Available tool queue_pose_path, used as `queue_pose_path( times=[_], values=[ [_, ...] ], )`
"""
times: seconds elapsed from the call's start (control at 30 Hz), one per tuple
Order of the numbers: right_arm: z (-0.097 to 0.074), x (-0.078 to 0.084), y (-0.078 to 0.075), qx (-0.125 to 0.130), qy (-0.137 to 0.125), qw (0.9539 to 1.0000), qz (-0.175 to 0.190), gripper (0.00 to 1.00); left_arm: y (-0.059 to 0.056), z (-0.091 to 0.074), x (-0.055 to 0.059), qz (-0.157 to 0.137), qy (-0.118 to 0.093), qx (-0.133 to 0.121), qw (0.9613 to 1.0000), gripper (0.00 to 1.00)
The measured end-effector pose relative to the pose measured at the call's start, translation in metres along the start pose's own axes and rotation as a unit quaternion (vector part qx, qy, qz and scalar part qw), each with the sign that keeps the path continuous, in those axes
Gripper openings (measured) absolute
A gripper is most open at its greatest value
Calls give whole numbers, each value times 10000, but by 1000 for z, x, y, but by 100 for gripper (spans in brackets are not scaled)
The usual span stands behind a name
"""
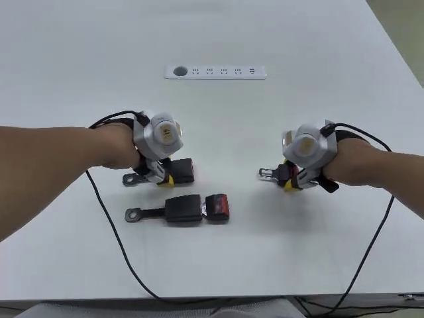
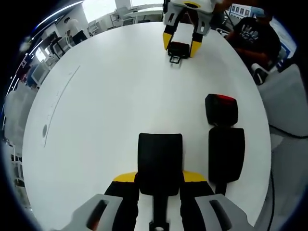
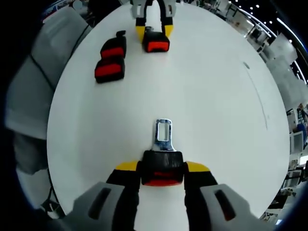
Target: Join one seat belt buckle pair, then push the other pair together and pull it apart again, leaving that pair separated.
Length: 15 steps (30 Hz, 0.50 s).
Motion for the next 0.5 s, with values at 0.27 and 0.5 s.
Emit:
queue_pose_path(
  times=[0.27, 0.5],
  values=[
    [0, 6, -4, 309, 0, 9988, 373, 41, -5, -5, 0, 467, -191, -402, 9979, 34],
    [-6, 14, -2, 678, -522, 9881, 1281, 49, 2, -21, 1, 622, -177, -954, 9933, 51]
  ],
)
Point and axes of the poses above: the centre of the closed fingertips' face, and the gripper's own axes: z roughly forward along the fingers, y roughly to its left, x roughly out of its underside, the point moved 5 cm from there along -z, roughly backward along the fingers, and after that the axes turned 4 degrees about x, right-handed, at the moved point
